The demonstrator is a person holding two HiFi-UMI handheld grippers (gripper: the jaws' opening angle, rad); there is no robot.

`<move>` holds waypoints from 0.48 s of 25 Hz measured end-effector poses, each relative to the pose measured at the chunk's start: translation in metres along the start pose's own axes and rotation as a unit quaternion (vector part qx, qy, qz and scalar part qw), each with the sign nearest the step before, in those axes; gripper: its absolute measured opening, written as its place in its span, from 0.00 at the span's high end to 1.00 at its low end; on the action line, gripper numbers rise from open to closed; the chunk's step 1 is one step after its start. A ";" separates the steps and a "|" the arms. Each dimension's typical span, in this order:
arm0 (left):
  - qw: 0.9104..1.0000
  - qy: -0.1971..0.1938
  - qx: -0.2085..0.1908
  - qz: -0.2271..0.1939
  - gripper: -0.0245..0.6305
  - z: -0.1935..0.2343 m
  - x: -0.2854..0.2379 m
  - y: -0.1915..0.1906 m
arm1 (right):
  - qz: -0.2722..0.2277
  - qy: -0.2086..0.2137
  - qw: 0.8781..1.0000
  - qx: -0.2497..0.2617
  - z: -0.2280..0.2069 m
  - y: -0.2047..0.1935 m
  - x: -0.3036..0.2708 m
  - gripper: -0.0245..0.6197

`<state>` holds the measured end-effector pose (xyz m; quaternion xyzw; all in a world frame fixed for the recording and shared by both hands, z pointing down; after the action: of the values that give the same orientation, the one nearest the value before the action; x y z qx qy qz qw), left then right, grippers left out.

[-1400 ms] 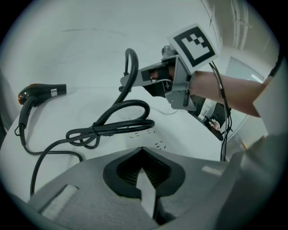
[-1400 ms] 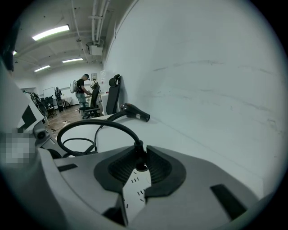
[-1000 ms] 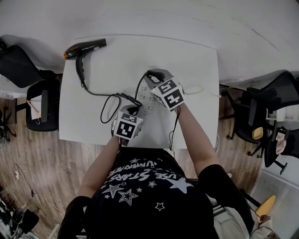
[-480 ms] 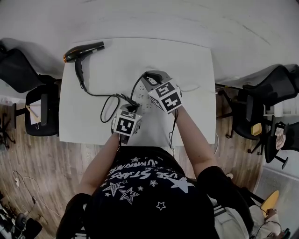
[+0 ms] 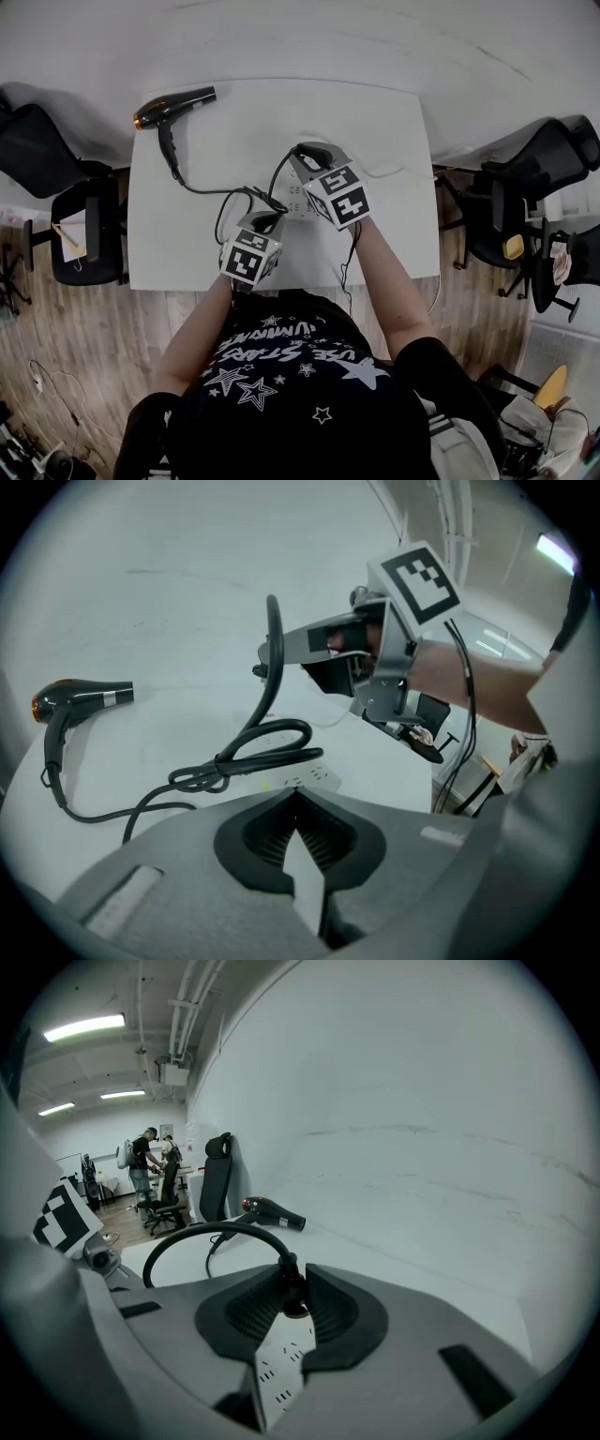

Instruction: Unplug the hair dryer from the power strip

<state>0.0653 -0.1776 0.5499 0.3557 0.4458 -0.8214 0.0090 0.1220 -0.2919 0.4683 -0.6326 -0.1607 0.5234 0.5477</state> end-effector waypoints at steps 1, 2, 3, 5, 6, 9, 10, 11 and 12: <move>1.000 -0.005 -0.001 0.000 0.95 0.000 0.007 -0.003 | 0.002 -0.005 1.000 -0.003 0.004 0.000 0.001 0.84; 1.000 -0.010 -0.001 0.000 0.95 0.000 0.014 -0.007 | 0.005 -0.009 1.000 -0.004 0.008 0.001 0.001 0.84; 1.000 -0.014 0.001 0.000 0.95 0.001 0.020 -0.011 | 0.006 -0.012 1.000 -0.006 0.013 0.001 0.002 0.84; 1.000 -0.020 0.004 -0.001 0.95 0.004 0.035 -0.021 | 0.007 -0.019 1.000 -0.013 0.023 0.003 0.004 0.84; 1.000 -0.021 0.006 -0.003 0.95 0.006 0.043 -0.025 | 0.007 -0.023 1.000 -0.018 0.027 0.004 0.005 0.84; 1.000 -0.023 0.012 -0.017 0.95 0.016 0.072 -0.035 | 0.001 -0.038 0.999 -0.038 0.038 0.009 0.009 0.84; 0.999 -0.022 0.015 -0.023 0.95 0.020 0.082 -0.037 | 0.000 -0.043 0.998 -0.046 0.041 0.011 0.011 0.84; 0.999 -0.020 0.017 -0.029 0.95 0.026 0.093 -0.040 | -0.001 -0.049 0.997 -0.053 0.045 0.012 0.012 0.84; 0.999 -0.019 0.021 -0.037 0.95 0.031 0.103 -0.042 | -0.002 -0.055 0.997 -0.060 0.050 0.014 0.014 0.84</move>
<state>-0.0437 -0.1442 0.5301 0.3238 0.4413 -0.8366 -0.0201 0.0808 -0.2600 0.4564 -0.6340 -0.2230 0.5460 0.5002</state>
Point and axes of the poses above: the fingertips, and each gripper's own axes: x backward along the fingers, z to its left, y out of its top, the point moved 3 cm from there along x, backward along the fingers, and after that the axes turned 12 degrees about -y, right-handed, at the moved point
